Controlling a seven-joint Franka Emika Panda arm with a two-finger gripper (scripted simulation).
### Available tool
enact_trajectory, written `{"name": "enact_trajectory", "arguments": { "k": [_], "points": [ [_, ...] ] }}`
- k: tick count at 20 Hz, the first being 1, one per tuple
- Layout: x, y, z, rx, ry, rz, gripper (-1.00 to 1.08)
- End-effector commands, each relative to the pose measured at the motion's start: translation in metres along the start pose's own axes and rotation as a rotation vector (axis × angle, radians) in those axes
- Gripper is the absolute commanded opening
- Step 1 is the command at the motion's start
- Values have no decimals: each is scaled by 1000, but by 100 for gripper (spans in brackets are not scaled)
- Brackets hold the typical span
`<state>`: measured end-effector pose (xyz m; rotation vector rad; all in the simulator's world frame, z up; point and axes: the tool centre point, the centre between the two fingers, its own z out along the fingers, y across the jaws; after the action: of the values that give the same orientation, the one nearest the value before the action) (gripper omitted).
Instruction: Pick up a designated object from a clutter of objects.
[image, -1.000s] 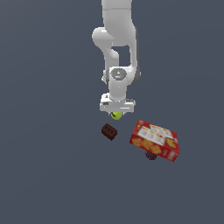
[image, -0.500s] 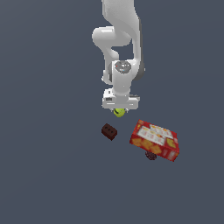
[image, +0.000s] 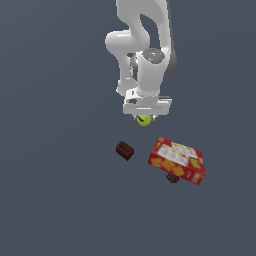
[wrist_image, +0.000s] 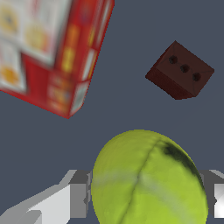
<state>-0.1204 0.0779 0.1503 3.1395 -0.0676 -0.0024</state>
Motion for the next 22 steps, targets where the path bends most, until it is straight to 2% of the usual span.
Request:
{"name": "enact_trajectory", "arguments": {
  "k": [1, 22],
  "points": [
    [2, -10, -22, 0, 1, 0, -100],
    [20, -98, -210, 0, 1, -1, -100]
  ]
}}
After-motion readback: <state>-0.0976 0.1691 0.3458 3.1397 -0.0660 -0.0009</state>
